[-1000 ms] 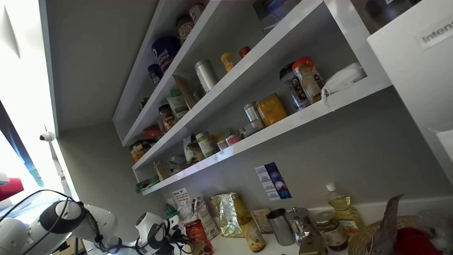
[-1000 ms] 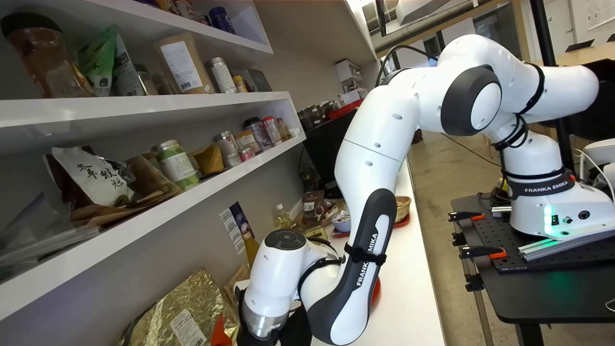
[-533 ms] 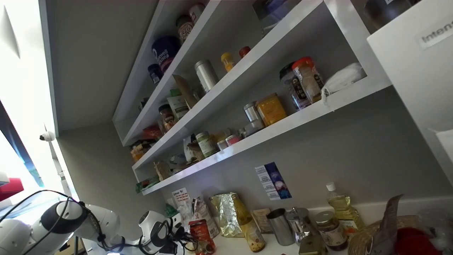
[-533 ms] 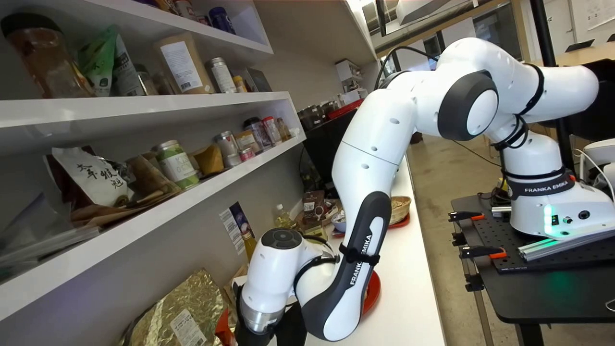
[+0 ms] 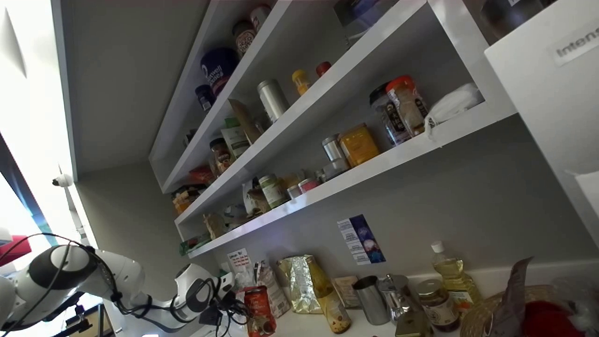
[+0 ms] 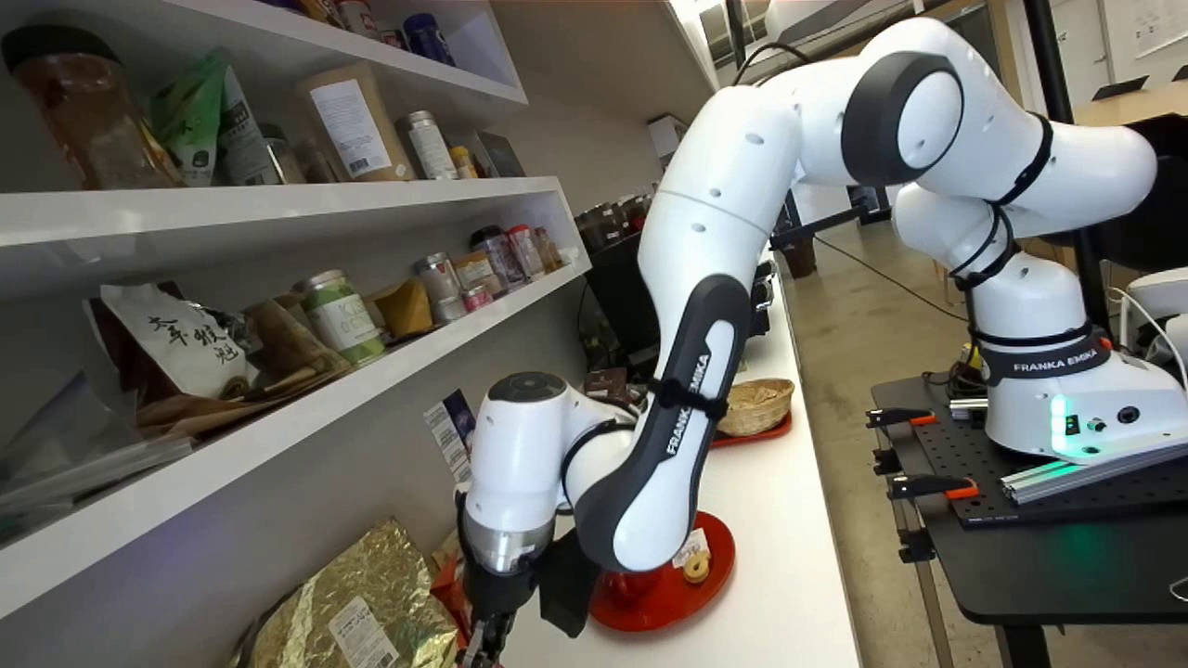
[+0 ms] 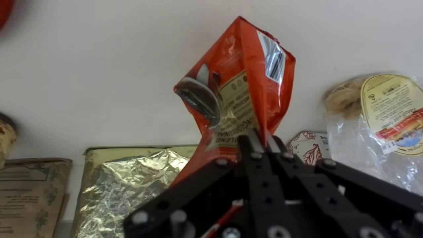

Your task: Put the orange packet on the bottom shelf above

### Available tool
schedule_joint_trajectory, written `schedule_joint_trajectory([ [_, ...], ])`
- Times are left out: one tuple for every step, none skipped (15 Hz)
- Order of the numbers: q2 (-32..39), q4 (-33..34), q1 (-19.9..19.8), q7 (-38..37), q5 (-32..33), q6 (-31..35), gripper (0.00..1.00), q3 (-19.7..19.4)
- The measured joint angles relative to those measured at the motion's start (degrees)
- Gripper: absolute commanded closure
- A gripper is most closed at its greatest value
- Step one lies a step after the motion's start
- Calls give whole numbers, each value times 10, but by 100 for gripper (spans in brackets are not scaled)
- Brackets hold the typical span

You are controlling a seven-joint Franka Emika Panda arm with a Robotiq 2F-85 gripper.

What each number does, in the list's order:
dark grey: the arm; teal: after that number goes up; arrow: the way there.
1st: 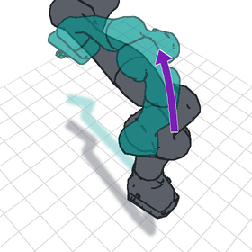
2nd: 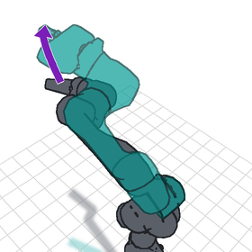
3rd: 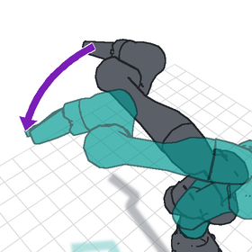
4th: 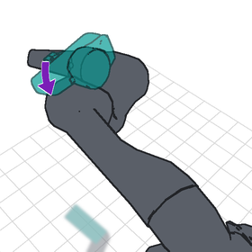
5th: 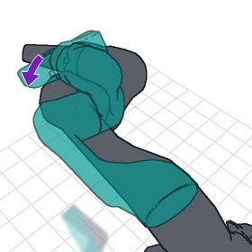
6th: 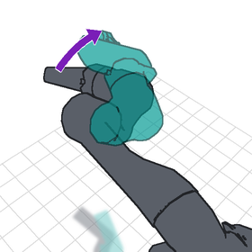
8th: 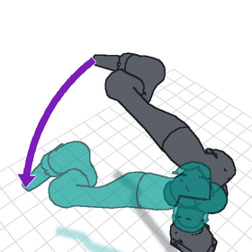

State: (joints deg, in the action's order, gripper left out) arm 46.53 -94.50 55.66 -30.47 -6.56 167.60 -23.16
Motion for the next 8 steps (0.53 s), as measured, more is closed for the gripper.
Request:
schedule_joint_trajectory([
  [-30,-28,5,0,4,-6,99,0],
  [-61,-56,9,0,9,-12,98,0],
  [-91,-85,13,-3,18,-17,98,-3],
  [-121,-114,17,-9,29,-21,98,-10],
  [-149,-143,21,-19,42,-25,98,-20],
  [-176,-171,26,-35,58,-28,98,-35],
  [-203,-198,27,-54,75,-31,98,-50],
  [-228,-223,27,-73,93,-36,98,-66],
])
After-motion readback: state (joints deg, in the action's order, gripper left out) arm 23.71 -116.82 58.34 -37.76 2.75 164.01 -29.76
